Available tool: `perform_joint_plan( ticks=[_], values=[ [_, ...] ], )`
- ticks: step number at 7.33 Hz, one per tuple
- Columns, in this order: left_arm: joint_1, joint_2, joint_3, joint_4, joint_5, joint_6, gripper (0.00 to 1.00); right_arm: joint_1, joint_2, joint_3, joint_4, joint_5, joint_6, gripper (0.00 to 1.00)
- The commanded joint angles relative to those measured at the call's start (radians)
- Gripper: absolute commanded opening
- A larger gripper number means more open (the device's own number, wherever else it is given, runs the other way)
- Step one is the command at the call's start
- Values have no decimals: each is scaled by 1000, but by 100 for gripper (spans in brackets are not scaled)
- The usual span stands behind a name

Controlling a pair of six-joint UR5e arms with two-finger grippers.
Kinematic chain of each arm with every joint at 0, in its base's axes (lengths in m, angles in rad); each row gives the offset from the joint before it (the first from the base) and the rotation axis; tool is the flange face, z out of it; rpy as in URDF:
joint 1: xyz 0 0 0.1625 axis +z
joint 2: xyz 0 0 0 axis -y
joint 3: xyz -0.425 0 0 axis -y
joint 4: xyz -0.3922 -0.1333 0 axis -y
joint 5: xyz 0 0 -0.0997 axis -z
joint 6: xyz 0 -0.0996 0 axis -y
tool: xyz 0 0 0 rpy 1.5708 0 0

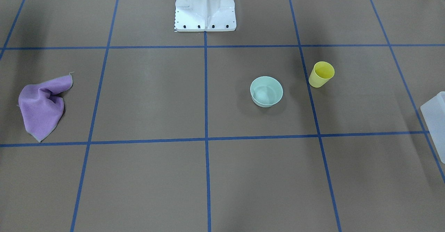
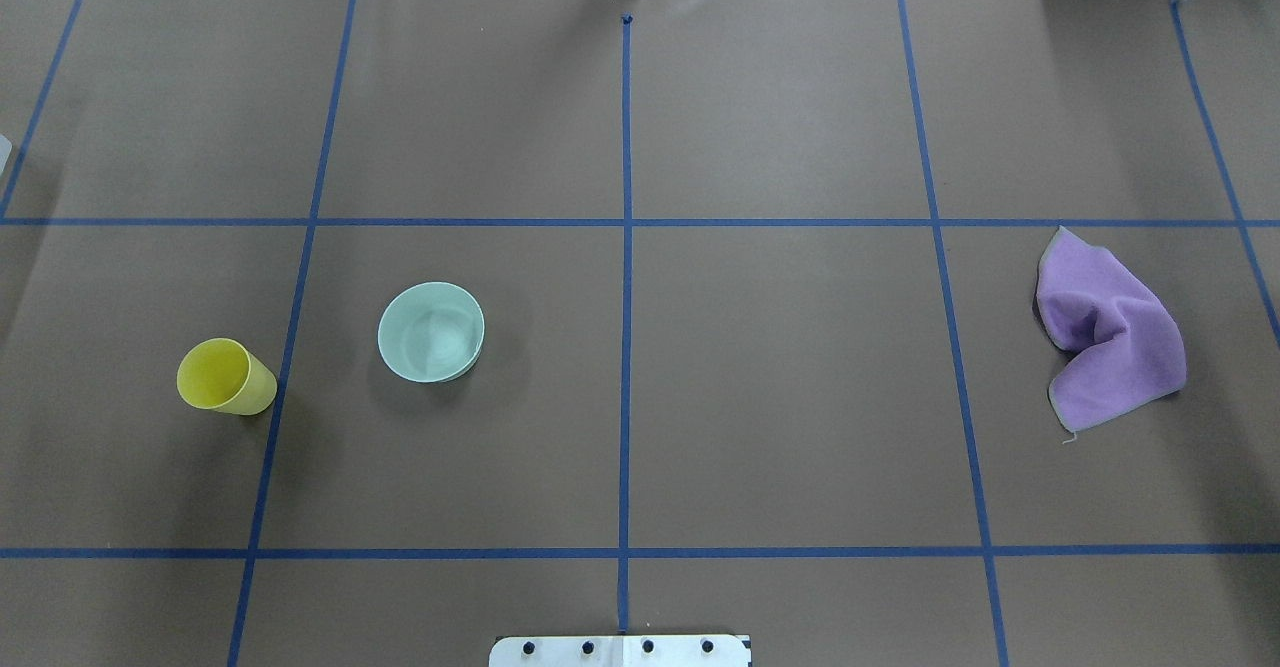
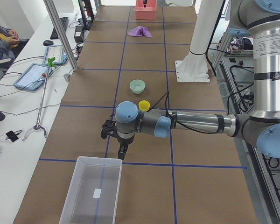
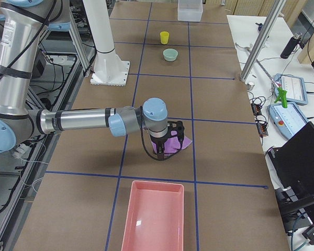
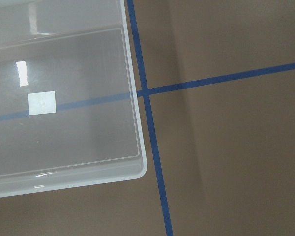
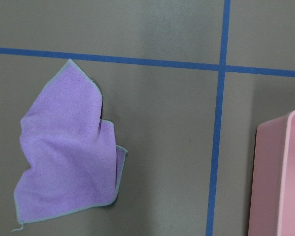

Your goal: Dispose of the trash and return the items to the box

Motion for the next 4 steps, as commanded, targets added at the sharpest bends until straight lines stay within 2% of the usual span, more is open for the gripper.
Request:
perform_joint_plan(
  ticks=[1, 4],
  values=[
    [1, 23, -10, -50, -3, -5, 98, 0, 1, -1, -1, 0, -5, 100],
    [2, 47, -6, -72, -12, -27, 98, -1, 7, 1, 5, 14, 8, 100]
  ],
)
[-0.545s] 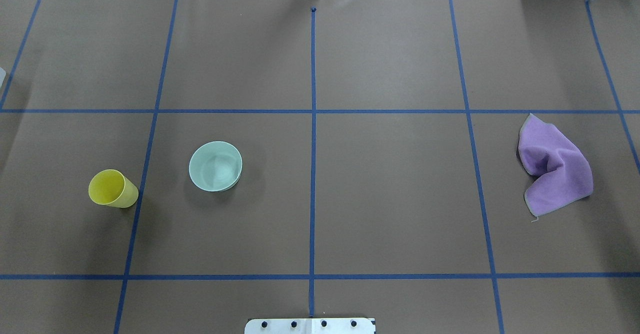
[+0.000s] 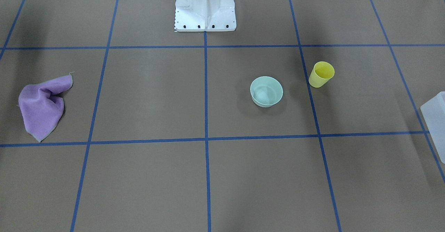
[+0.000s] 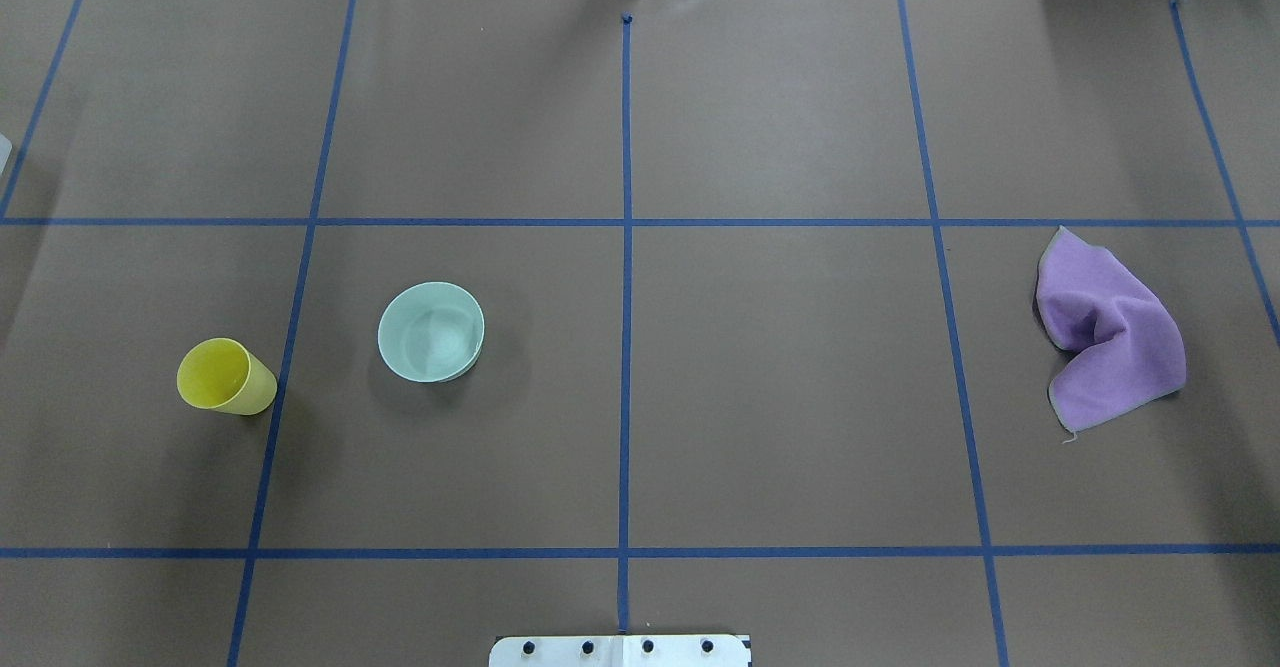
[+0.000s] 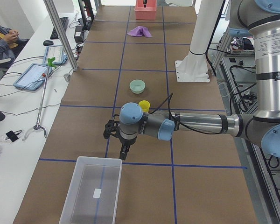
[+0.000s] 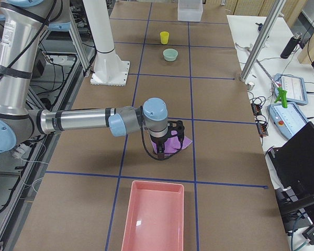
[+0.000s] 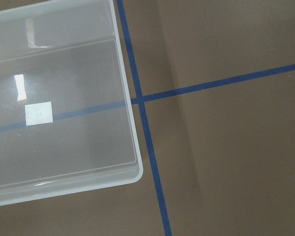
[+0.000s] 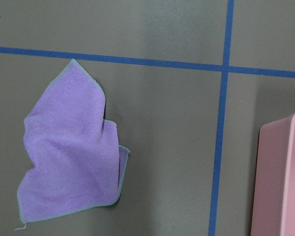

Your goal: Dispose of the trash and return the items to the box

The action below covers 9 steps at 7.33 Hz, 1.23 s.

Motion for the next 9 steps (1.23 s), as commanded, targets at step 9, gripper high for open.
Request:
perform_joint_plan(
  ticks=[9],
  values=[
    [506, -94, -236, -1, 135, -780, 98, -9, 50, -41, 11, 30, 11, 100]
  ],
)
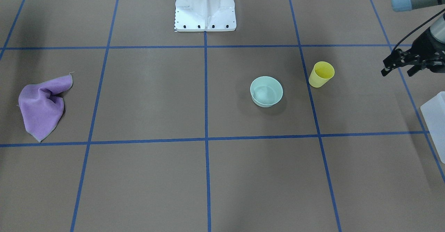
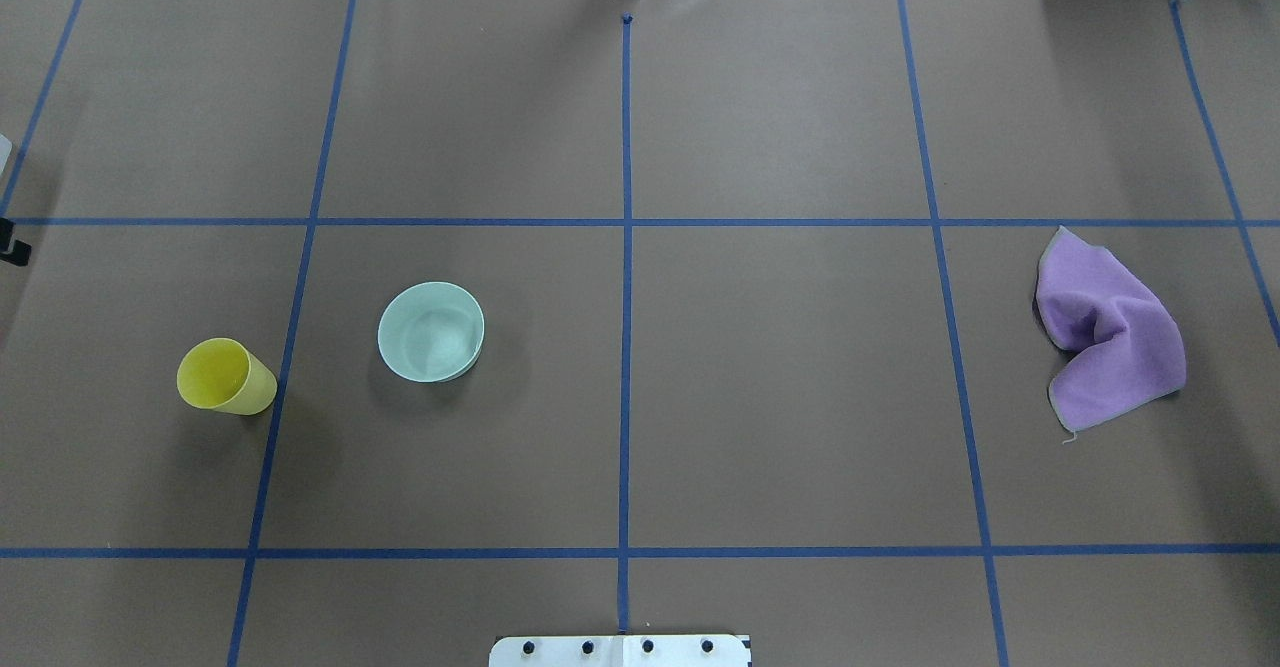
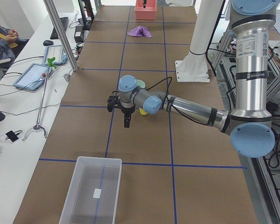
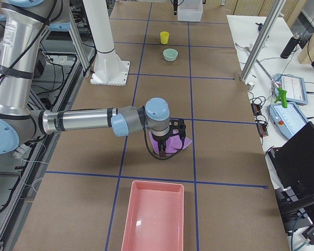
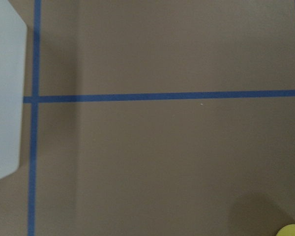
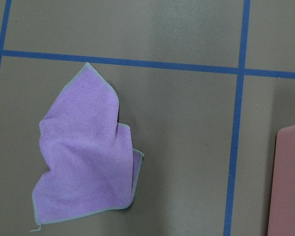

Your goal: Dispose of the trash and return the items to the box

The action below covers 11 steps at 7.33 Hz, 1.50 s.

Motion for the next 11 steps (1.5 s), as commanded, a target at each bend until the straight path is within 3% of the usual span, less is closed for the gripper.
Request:
perform_joint_plan(
  ticks=[1, 2, 7, 8, 9, 10, 11],
  values=[
    [220, 2, -77, -37, 105, -248, 98, -1, 29, -25, 2, -4, -1, 100],
    [315, 6, -65, -121, 184, -352, 98, -1, 30, -28, 2, -4, -3, 100],
    [343, 2, 16, -192, 185, -375, 95, -2, 30, -50, 2, -21, -3, 100],
    [343, -4, 18, -192, 183, -378, 73, -9, 32, -48, 4, -21, -1, 100],
    [343, -4, 21, -191, 183, -381, 40, -22, 45, -51, 2, -26, 0, 100],
    [345, -6, 24, -192, 183, -385, 14, -25, 52, -55, 2, -33, 0, 100],
    [345, -6, 18, -192, 177, -385, 0, -27, 53, -55, 2, -33, 0, 100]
  ],
)
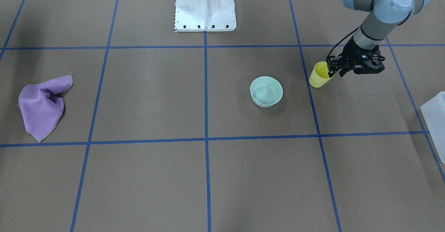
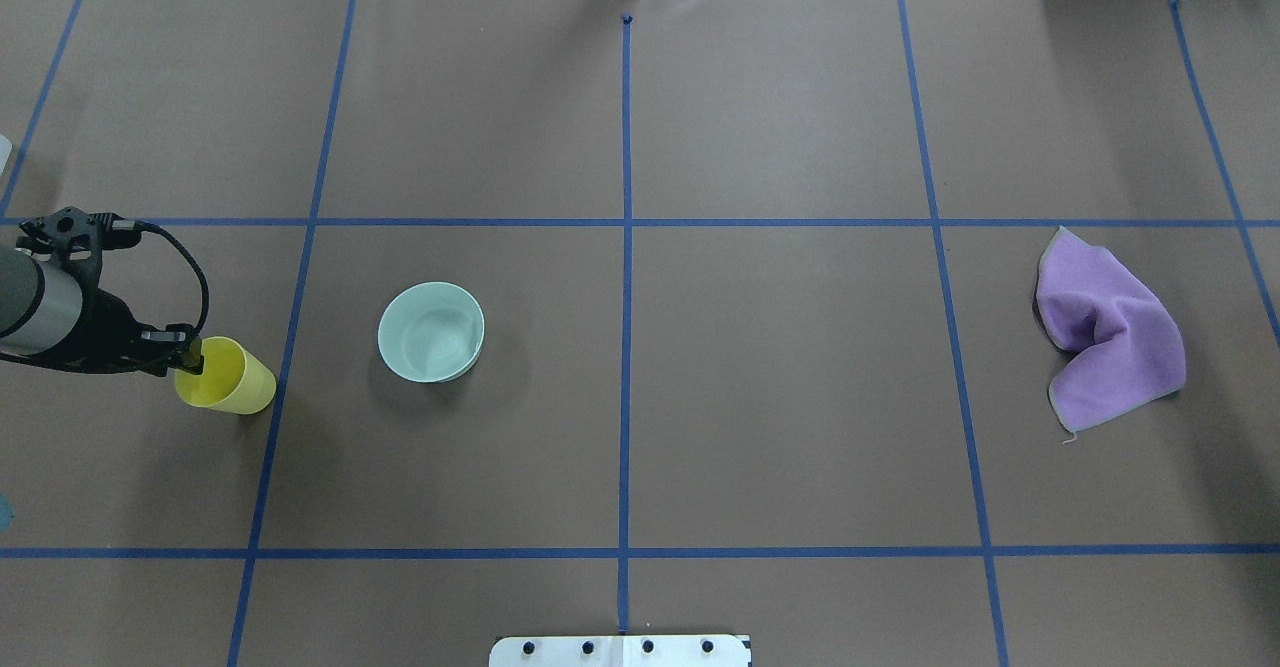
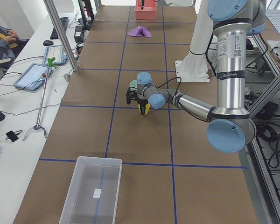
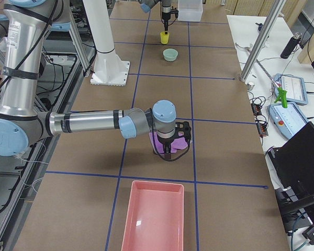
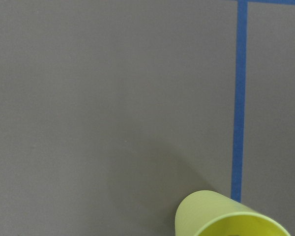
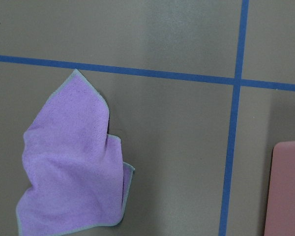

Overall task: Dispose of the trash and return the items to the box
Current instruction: 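Grasp the yellow cup with the left gripper and lift it toward the white bin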

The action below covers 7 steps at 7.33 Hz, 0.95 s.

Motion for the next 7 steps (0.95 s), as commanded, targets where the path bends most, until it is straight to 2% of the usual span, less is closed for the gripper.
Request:
perform_joint_plan(
  ticks=[1, 2, 3, 4, 6, 7],
  values=[
    [-5, -2, -47, 1, -40, -5, 0, -16, 7, 0, 1, -3, 0, 100],
    [-39, 4, -114, 7, -152, -16, 0, -61, 51, -17, -2, -11, 25, 100],
    [-211, -15, -103, 12, -281, -8, 0, -103, 65, -30, 7, -46, 52, 100],
    [-340, -30, -66, 12, -345, 33, 0, -160, 79, -35, 21, -81, 92, 100],
    [-569, -30, 49, 35, -371, 409, 0, -258, 122, -101, 143, -81, 265, 100],
    [-656, -41, 98, 89, -371, 578, 0, -312, 149, -125, 200, -83, 386, 100]
  ],
)
